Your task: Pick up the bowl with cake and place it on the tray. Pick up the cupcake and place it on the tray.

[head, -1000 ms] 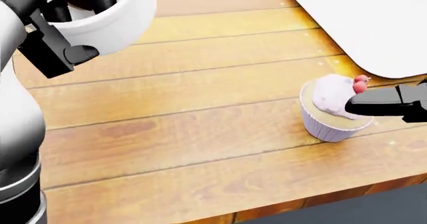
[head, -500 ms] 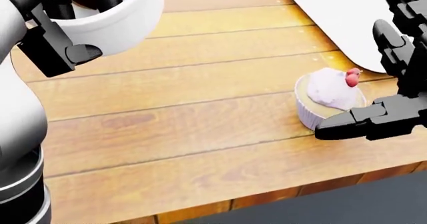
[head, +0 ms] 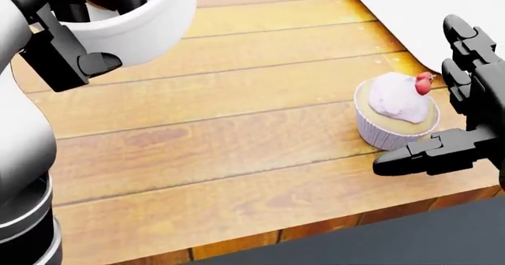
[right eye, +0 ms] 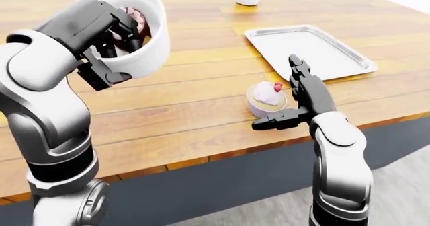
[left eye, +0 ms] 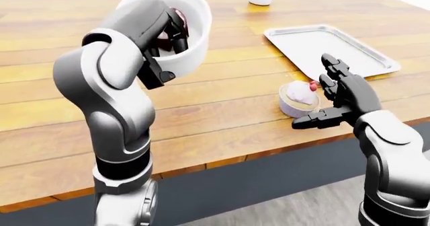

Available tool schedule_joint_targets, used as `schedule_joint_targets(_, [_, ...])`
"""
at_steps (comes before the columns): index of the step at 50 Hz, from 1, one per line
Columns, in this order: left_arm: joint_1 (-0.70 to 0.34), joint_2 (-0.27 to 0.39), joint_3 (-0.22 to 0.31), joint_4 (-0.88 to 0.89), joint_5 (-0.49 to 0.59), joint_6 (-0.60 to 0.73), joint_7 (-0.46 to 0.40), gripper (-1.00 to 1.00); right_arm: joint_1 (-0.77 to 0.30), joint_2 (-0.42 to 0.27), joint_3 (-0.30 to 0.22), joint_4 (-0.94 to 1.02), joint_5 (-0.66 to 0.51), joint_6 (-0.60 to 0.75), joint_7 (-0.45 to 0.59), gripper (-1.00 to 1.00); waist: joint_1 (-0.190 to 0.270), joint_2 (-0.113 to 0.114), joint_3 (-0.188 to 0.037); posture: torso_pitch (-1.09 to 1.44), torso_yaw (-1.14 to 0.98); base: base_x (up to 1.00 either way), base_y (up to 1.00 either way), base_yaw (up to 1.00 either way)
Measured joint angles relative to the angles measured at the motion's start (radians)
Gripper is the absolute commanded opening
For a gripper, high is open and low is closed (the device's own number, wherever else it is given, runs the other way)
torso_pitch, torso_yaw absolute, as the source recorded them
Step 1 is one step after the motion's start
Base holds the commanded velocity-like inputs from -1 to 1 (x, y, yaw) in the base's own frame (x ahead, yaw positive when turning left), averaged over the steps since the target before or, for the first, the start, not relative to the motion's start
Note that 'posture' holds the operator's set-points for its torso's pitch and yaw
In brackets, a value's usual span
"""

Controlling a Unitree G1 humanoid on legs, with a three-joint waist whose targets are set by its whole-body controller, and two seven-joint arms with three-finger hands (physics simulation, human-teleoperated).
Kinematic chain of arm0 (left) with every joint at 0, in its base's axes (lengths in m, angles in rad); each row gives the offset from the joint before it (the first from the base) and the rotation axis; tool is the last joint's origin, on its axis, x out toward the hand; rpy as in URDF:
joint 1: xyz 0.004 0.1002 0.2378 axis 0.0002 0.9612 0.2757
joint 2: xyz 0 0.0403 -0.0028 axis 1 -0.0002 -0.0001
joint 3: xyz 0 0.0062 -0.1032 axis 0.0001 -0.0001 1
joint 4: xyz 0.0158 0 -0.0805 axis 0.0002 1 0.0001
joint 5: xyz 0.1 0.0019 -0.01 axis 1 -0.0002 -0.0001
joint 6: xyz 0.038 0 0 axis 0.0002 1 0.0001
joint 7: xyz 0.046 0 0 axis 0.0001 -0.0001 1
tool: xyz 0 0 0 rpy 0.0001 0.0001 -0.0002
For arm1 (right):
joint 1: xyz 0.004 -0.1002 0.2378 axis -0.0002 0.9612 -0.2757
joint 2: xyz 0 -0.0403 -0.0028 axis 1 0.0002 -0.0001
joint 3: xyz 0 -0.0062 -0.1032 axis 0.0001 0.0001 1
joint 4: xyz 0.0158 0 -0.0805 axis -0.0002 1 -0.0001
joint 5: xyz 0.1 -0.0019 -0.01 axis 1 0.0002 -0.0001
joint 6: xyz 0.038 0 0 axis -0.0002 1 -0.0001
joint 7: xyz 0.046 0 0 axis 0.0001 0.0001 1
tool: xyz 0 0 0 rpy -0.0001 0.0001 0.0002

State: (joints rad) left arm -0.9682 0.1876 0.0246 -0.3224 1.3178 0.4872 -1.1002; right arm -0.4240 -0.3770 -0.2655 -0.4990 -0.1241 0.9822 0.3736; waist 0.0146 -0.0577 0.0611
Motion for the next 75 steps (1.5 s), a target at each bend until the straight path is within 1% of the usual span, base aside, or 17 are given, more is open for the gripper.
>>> schedule_joint_targets(8, [0.000,-0.001,0.001,-0.011,0.000,0.004,-0.001,-1.00,0.026,0.017,-0.011,0.039,-0.025,-0.064,0.003,1.00,-0.001,0.005,-0.003,0.00,0.00,0.00,0.00,0.00])
schedule_joint_targets(11, [0.003,-0.004,-0.001,-0.011,0.002,0.004,0.001,-1.00,0.027,0.025,-0.004,0.034,-0.033,-0.067,0.002,0.77,-0.002,0.006,-0.004,0.00,0.00,0.00,0.00,0.00])
schedule_joint_targets(14, [0.001,-0.005,-0.003,-0.009,0.001,0.003,-0.005,-1.00,0.024,0.039,0.016,0.042,-0.042,-0.080,0.000,0.79,-0.004,0.006,-0.003,0.00,0.00,0.00,0.00,0.00])
schedule_joint_targets(19, [-0.001,-0.002,-0.003,-0.013,-0.003,-0.001,-0.007,-1.00,0.018,0.062,0.052,0.050,-0.059,-0.086,0.001,0.59,-0.004,0.008,-0.003,0.00,0.00,0.00,0.00,0.00])
schedule_joint_targets(25, [-0.003,0.001,0.001,-0.023,-0.001,0.002,-0.013,-1.00,0.028,0.087,0.082,0.050,-0.098,-0.098,0.001,0.05,-0.004,0.008,-0.003,0.00,0.00,0.00,0.00,0.00])
schedule_joint_targets(28, [-0.003,0.000,0.002,-0.032,0.003,0.003,-0.015,-1.00,0.028,0.094,0.092,0.043,-0.114,-0.093,0.011,-0.68,-0.005,0.010,-0.002,0.00,0.00,0.00,0.00,0.00])
schedule_joint_targets(30, [-0.002,-0.002,0.000,-0.036,0.004,0.002,-0.015,-1.00,0.020,0.090,0.091,0.031,-0.120,-0.078,0.026,-0.98,-0.004,0.011,-0.001,0.00,0.00,0.00,0.00,0.00])
schedule_joint_targets(38, [0.010,-0.008,-0.003,-0.069,0.009,0.005,-0.055,-1.00,-0.027,0.069,0.045,-0.085,-0.110,-0.007,0.071,-1.00,-0.003,0.012,0.005,0.00,0.00,0.00,0.00,0.00])
schedule_joint_targets(51, [-0.009,0.020,0.018,-0.093,0.005,0.022,-0.069,-1.00,-0.131,-0.021,-0.042,-0.209,-0.014,0.153,0.036,-1.00,-0.002,0.004,0.005,0.00,0.00,0.00,-0.01,0.00])
schedule_joint_targets(53, [0.001,0.021,0.020,-0.090,0.007,0.024,-0.066,-1.00,-0.125,-0.017,-0.036,-0.206,0.004,0.168,0.027,-1.00,0.005,0.019,0.005,0.00,0.00,0.00,-0.46,0.00])
schedule_joint_targets(56, [0.010,0.024,0.029,-0.072,0.012,0.031,-0.070,-1.00,-0.124,-0.018,-0.025,-0.203,0.031,0.181,0.022,-1.00,0.016,0.079,0.002,0.00,0.00,0.00,-0.64,0.00])
schedule_joint_targets(58, [0.004,0.023,0.027,-0.068,0.016,0.033,-0.069,-1.00,-0.121,-0.023,-0.031,-0.202,0.043,0.173,0.015,-1.00,0.019,0.090,-0.009,0.00,0.00,0.00,-0.66,0.00])
schedule_joint_targets(66, [-0.012,0.030,0.032,-0.095,0.013,0.025,-0.053,-1.00,-0.147,-0.040,-0.033,-0.216,0.081,0.175,-0.012,-1.00,0.034,0.028,0.003,0.00,0.00,0.00,-0.68,0.00])
schedule_joint_targets(68, [-0.005,0.029,0.035,-0.090,0.019,0.027,-0.051,-1.00,-0.156,-0.046,-0.037,-0.228,0.094,0.180,-0.017,-1.00,0.040,0.001,-0.001,0.00,0.00,0.00,-0.71,0.00])
schedule_joint_targets(70, [-0.008,0.026,0.033,-0.081,0.022,0.028,-0.049,-1.00,-0.158,-0.052,-0.044,-0.232,0.102,0.173,-0.024,-1.00,0.041,-0.050,-0.012,0.00,0.00,0.10,-0.79,0.00])
schedule_joint_targets(72, [0.010,0.012,0.014,-0.085,0.017,0.026,-0.054,-1.00,-0.134,-0.051,-0.054,-0.218,0.102,0.162,-0.034,-1.00,0.032,-0.025,0.006,0.00,0.00,0.14,-0.85,0.00])
schedule_joint_targets(75, [0.014,0.008,-0.007,-0.077,-0.009,0.019,-0.081,-1.00,-0.128,-0.052,-0.049,-0.207,0.101,0.164,-0.045,-1.00,0.026,-0.004,0.011,0.00,0.00,0.14,-0.86,0.00])
